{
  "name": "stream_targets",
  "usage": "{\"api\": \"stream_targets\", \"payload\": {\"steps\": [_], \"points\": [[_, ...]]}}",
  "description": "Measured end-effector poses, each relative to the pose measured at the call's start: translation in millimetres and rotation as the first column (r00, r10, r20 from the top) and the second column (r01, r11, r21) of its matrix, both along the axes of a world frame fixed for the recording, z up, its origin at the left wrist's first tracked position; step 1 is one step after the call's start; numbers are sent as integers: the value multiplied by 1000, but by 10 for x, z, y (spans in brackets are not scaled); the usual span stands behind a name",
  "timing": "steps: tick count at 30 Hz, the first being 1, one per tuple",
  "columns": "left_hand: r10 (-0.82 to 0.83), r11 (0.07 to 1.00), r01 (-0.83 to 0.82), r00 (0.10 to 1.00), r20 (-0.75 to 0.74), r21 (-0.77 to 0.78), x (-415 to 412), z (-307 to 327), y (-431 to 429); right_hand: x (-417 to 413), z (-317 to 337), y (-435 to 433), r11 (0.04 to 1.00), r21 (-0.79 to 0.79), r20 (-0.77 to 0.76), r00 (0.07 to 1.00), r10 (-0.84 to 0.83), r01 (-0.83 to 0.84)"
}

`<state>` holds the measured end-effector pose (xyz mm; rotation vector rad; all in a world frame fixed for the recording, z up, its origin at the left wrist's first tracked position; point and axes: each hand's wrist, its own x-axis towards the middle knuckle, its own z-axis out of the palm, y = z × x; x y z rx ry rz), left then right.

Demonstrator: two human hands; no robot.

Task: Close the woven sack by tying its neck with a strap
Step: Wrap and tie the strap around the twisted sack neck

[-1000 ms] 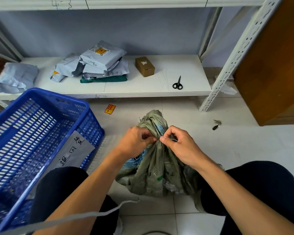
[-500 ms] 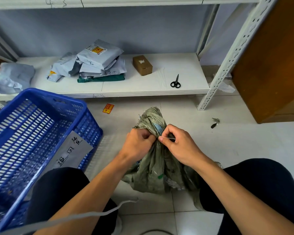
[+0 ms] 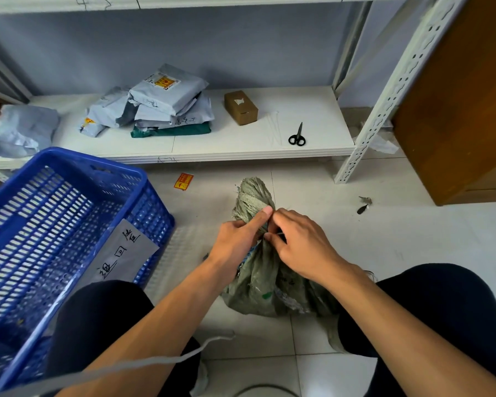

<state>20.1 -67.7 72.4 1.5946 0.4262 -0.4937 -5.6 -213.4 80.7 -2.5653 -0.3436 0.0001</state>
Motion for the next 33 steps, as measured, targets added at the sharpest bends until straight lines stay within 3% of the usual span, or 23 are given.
{"api": "stream_targets", "payload": {"steps": [7, 11, 19, 23, 28, 33], "points": [[-6, 998, -7, 983, -184, -69, 33, 20, 37, -52, -121, 83, 968, -231, 120, 984, 129, -99], [-15, 996, -7, 972, -236, -92, 68, -1, 84, -49, -142, 107, 953, -274, 132, 976, 172, -131], [-126, 992, 118, 974, -189, -50, 152, 71, 238, -75, -65, 141, 967, -213, 147, 974, 173, -140], [-135, 991, 131, 980, -146, -35, 145, 107, 293, -51, -45, 176, 986, -148, 149, 984, 93, -71], [-54, 994, 39, 987, -152, -98, 57, 168, 339, -79, 8, 186, 992, -100, 53, 996, 78, -72], [33, 999, -35, 995, -90, -22, -180, 176, 392, -158, 69, 180, 998, -50, 45, 998, 36, -34]]}}
